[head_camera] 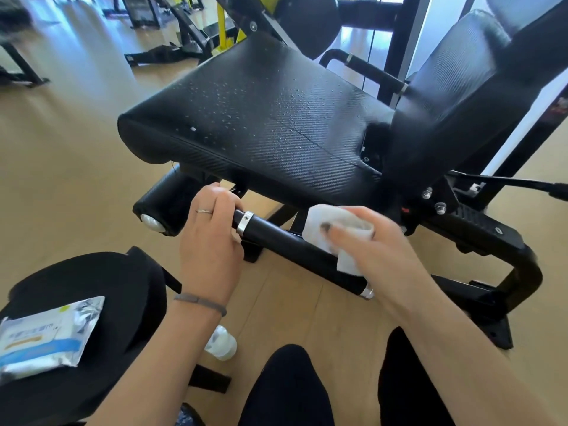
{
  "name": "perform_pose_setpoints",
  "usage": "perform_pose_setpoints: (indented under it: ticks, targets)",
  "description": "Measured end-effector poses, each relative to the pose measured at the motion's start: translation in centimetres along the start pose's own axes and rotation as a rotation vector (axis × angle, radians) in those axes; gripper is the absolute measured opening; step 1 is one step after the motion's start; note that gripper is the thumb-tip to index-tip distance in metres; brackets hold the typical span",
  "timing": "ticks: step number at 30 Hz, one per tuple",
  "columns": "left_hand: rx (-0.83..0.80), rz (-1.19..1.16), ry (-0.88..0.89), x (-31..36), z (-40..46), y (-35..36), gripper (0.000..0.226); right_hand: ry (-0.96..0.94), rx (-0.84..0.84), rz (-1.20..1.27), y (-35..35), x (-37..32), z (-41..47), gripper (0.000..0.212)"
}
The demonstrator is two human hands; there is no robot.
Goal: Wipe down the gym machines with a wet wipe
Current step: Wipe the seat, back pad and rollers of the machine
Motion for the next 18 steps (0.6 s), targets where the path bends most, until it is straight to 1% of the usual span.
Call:
perform_pose_setpoints:
  ticks: [1,2,3,4,5,6,7,8,9,10,11,12,13,15,18]
  targets:
    - [-0.003,0.000,0.001,0.1,0.0,-0.1,0.024,0.089,0.003,0.215,0.0,0.0,0.7,0.024]
    - [-0.007,-0.002,0.001,0.2,0.0,-0.1,0.027,0.130,0.013,0.421,0.0,-0.3,1.5,0.024]
    - [-0.008,-0.004,0.001,0.3,0.0,-0.2,0.031,0.123,0.065,0.566,-0.2,-0.7,2.5,0.025]
    - [-0.008,-0.009,-0.003,0.5,0.1,-0.2,0.036,0.075,0.159,0.585,-0.7,-1.3,3.4,0.028]
    - [0.000,-0.013,-0.008,0.6,0.1,-0.2,0.039,-0.008,0.270,0.471,-1.2,-2.2,4.4,0.031]
    - [0.009,-0.016,-0.013,0.7,0.2,-0.3,0.040,-0.113,0.349,0.273,-1.3,-3.1,5.2,0.036]
    - [0.017,-0.019,-0.014,0.7,0.2,-0.2,0.040,-0.225,0.359,0.045,-0.8,-4.3,5.9,0.044]
    - [0.021,-0.026,-0.016,0.8,0.2,-0.2,0.038,-0.320,0.282,-0.194,0.4,-4.9,6.7,0.050]
    - [0.026,-0.032,-0.017,0.8,0.2,-0.2,0.037,-0.376,0.134,-0.439,1.9,-4.9,7.5,0.057]
    - [0.029,-0.033,-0.018,0.8,0.3,-0.2,0.036,-0.399,-0.022,-0.692,3.4,-3.9,8.3,0.067]
    - [0.032,-0.031,-0.020,0.8,0.3,-0.2,0.036,-0.420,-0.140,-0.911,4.6,-2.6,8.9,0.074]
    - [0.030,-0.028,-0.025,0.8,0.2,-0.1,0.036,-0.448,-0.203,-1.045,5.3,-1.8,9.7,0.076]
    - [0.030,-0.026,-0.031,0.8,0.2,0.0,0.035,-0.468,-0.230,-1.079,5.7,-1.5,10.3,0.074]
    - [0.045,-0.029,-0.039,0.7,0.2,0.1,0.032,-0.509,-0.251,-1.038,6.9,-2.4,11.5,0.069]
    - [0.064,-0.028,-0.014,0.8,0.3,0.1,0.018,-0.647,-0.233,-1.042,8.6,-3.8,12.5,0.063]
Point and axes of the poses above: each hand's wrist, its own z-axis towards the middle knuckle, its own y-axis out of the palm, x = y × z, the point moved 5 cm from there along z, towards the middle knuckle, and after that the axes turned 3 degrees about x, right-handed, at the moved point
